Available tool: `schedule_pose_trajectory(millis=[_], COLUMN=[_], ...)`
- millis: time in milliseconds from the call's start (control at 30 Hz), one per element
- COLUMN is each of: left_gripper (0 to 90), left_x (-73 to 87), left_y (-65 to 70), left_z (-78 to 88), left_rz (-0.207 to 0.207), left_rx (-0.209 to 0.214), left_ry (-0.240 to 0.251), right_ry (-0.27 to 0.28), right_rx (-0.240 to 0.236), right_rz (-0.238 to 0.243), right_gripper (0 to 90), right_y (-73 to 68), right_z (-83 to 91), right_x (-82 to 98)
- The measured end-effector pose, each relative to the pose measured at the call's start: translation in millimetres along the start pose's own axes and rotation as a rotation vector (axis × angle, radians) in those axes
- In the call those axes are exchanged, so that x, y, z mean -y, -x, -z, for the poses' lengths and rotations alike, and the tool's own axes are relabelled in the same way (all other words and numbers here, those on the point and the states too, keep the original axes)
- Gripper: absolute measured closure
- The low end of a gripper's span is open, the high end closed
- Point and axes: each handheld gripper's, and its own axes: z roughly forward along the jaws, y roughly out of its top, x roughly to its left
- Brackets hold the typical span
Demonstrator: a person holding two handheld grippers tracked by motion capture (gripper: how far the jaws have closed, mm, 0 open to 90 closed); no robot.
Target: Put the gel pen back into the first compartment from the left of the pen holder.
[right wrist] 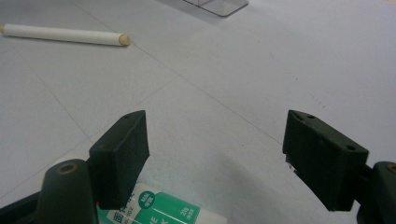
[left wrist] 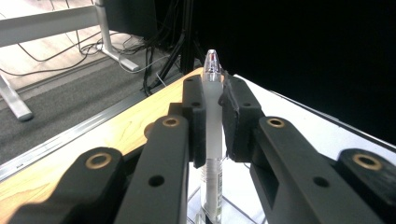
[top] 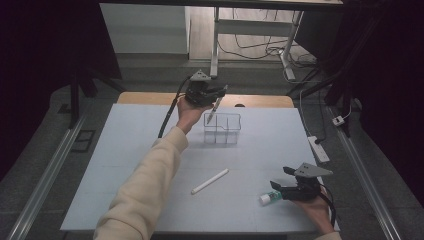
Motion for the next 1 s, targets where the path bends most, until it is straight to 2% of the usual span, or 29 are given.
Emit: schedule_pose_trajectory(millis=[267, 367, 400, 433, 467, 567, 667, 767, 833, 1000], left_gripper=[79.7, 78.5, 73.5, 64.2, 57.3, 50.7, 47.0, 47.1, 46.6, 46.4], left_x=[3.8, 5.3, 5.8, 6.0, 6.2, 6.5, 7.0, 9.5, 12.4, 20.9], left_y=[-6.6, -7.2, -7.0, -6.5, -5.4, -4.5, -4.5, -5.0, -4.0, 1.0], left_z=[-3.8, -3.5, -3.6, -3.5, -2.9, 1.5, 7.5, 14.3, 18.0, 29.4], left_rz=[0.016, 0.007, 0.006, 0.000, -0.009, -0.021, -0.021, -0.013, -0.009, -0.028], left_rx=[-0.008, -0.001, 0.007, 0.006, -0.005, 0.002, 0.003, 0.008, 0.013, 0.014], left_ry=[-0.014, -0.030, -0.038, -0.052, -0.064, -0.084, -0.089, -0.082, -0.094, -0.120], right_ry=[-0.011, -0.013, -0.013, -0.009, -0.010, -0.008, -0.008, -0.009, -0.009, -0.003], right_rx=[0.004, 0.004, 0.004, 0.002, 0.003, 0.002, 0.001, 0.004, 0.004, 0.006], right_rz=[0.000, 0.000, 0.000, -0.002, -0.002, -0.004, -0.003, -0.002, -0.002, -0.003], right_gripper=[22.1, 22.1, 22.1, 22.1, 22.1, 22.1, 22.1, 22.1, 22.1, 22.1], right_y=[1.2, 1.1, 1.0, 1.0, 1.1, 1.6, 1.2, 1.1, 1.1, 1.7], right_z=[-0.6, -0.8, -0.8, -0.8, -0.6, -0.9, -0.8, -0.6, -0.6, -0.4], right_x=[1.0, 1.0, 1.1, 1.2, 1.2, 1.5, 1.3, 1.3, 1.3, 1.3])
